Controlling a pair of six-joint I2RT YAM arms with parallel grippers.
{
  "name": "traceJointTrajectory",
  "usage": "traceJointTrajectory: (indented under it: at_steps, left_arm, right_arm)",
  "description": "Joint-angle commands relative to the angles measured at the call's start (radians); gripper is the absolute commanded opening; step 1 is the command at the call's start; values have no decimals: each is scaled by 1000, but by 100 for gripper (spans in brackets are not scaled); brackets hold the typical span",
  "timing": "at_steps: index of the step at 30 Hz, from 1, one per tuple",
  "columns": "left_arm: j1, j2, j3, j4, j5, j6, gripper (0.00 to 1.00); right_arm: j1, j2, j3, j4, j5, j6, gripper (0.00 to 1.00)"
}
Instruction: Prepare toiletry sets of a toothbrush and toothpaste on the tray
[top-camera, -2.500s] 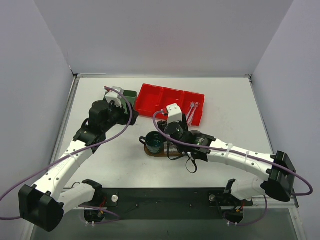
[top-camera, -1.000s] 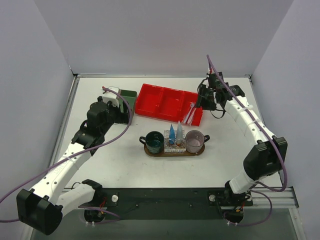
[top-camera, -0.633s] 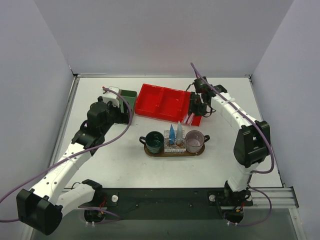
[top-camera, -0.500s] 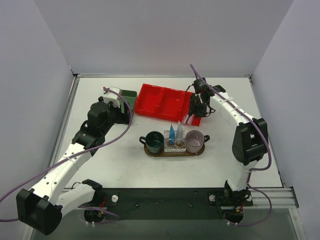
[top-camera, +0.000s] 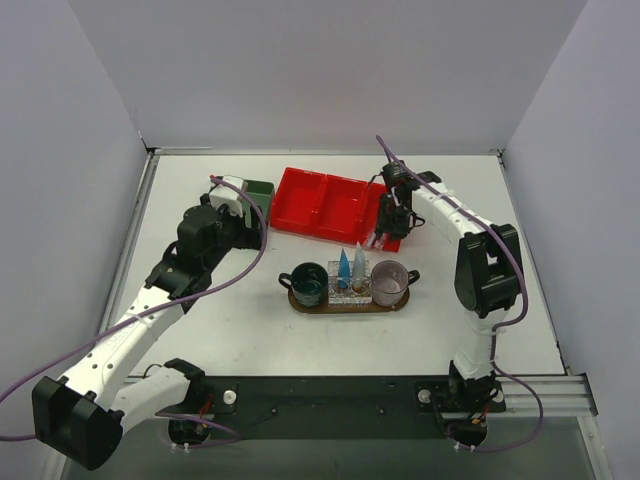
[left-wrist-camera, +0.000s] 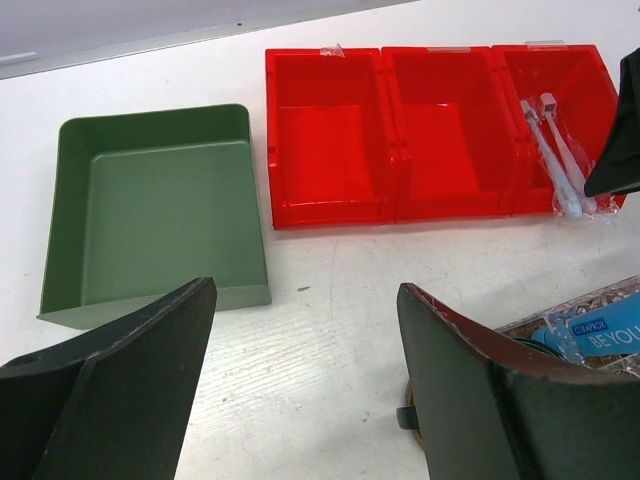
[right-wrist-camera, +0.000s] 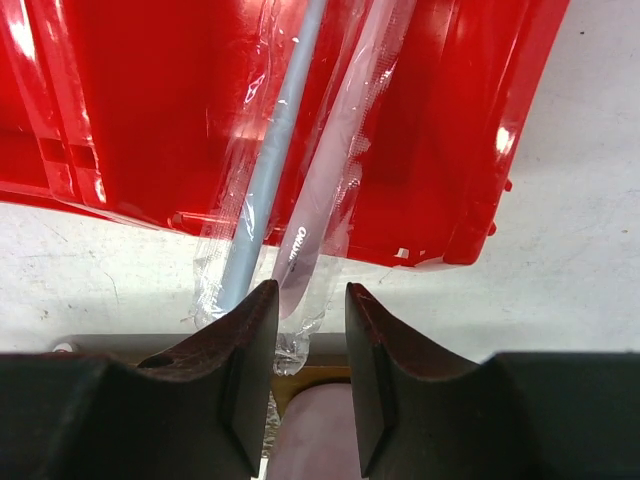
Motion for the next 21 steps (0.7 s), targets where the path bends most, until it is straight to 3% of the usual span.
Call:
traceJointTrajectory:
  at_steps: [1,21]
  left_arm:
    - [-4,-18,4,44,-10,17,84]
    - [-10,-41,5,38,-14,25,84]
  right_arm:
    - [-4,20,53,-34,13,17,29]
    - [-1,79,68,-28,21,46,22]
